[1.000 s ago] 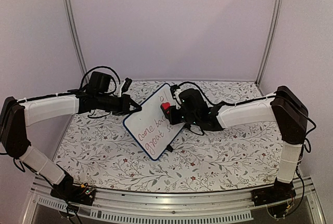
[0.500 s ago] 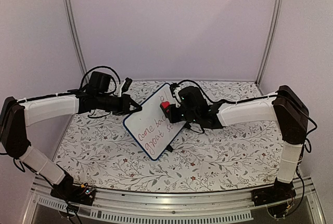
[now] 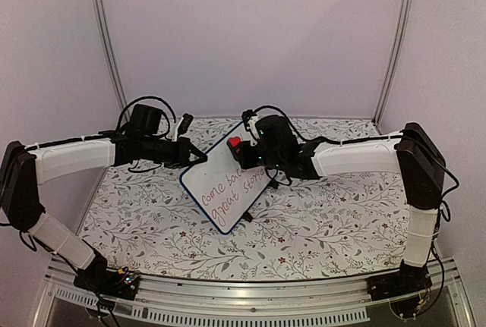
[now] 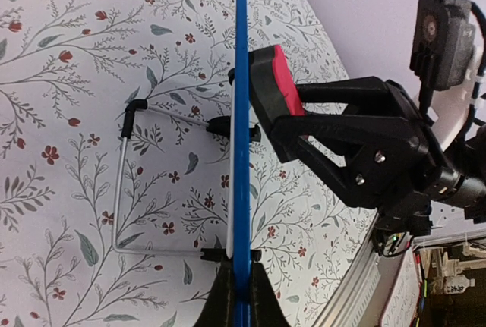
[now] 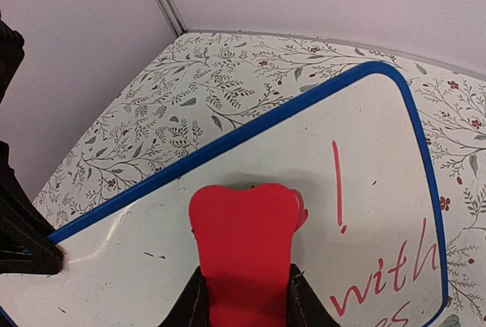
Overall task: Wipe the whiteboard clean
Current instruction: Erase the whiteboard on the whiteboard stand.
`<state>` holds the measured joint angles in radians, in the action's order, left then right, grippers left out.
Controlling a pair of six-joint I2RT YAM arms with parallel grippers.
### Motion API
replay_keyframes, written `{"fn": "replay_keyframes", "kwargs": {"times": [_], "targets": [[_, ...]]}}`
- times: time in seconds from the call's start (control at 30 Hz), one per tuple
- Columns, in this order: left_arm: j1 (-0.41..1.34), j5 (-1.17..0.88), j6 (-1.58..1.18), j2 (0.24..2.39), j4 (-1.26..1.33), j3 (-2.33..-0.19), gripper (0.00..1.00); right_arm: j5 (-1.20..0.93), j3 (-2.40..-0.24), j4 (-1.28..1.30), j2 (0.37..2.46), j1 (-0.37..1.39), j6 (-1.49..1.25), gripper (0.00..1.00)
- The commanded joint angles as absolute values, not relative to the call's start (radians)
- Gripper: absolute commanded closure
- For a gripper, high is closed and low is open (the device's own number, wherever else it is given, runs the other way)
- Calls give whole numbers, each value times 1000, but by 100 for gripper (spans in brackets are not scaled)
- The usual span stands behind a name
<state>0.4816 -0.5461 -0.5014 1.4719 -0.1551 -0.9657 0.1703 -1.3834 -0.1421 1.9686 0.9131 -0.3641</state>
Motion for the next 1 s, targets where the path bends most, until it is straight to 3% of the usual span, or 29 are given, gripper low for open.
{"fn": "replay_keyframes", "kwargs": {"times": [0.0,0.4,0.97], "targets": [[498,-613,-482,1442,-104,-973,100,176,-1357,-129,1986,900,-361,78],[501,-614,-483,1437,-99,-968,100,151,-1140,-245,1897,900,-404,78],[507,-619,-479,1439,-99,-969,100,189,-1320,-211,1967,895,-384,77]]}}
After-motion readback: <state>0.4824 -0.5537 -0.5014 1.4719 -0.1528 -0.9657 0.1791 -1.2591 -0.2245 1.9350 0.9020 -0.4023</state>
